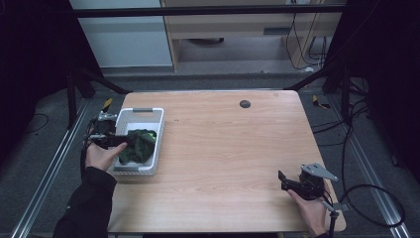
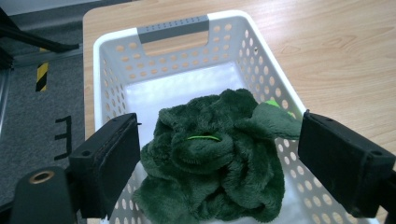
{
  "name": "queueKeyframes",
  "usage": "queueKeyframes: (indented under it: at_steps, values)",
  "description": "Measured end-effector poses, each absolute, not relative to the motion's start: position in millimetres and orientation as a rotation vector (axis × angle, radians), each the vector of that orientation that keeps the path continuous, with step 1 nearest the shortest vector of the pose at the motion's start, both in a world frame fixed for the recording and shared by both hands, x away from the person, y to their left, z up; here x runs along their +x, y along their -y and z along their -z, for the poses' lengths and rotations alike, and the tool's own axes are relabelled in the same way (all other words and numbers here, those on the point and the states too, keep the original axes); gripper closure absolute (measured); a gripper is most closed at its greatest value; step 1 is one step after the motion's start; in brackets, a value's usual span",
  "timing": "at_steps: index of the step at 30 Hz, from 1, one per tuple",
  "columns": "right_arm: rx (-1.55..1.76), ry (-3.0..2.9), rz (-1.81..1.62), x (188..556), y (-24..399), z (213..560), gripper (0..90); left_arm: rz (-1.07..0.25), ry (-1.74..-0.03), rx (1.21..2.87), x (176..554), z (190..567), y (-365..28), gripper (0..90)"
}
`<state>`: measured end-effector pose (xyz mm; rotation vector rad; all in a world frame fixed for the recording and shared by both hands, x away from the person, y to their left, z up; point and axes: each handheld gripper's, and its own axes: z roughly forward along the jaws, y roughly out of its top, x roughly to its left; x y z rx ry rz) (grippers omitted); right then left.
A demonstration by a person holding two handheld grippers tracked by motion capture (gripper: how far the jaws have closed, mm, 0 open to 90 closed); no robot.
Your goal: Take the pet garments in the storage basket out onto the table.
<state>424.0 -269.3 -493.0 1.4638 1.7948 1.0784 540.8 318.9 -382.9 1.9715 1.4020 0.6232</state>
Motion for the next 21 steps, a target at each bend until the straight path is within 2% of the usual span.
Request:
queueKeyframes:
  at_steps: [21]
  values:
    - [1.469, -1.813, -1.068, 425, 269, 494, 9.3, -0.569, -1.404, 2.062, 555, 399, -309, 5.6]
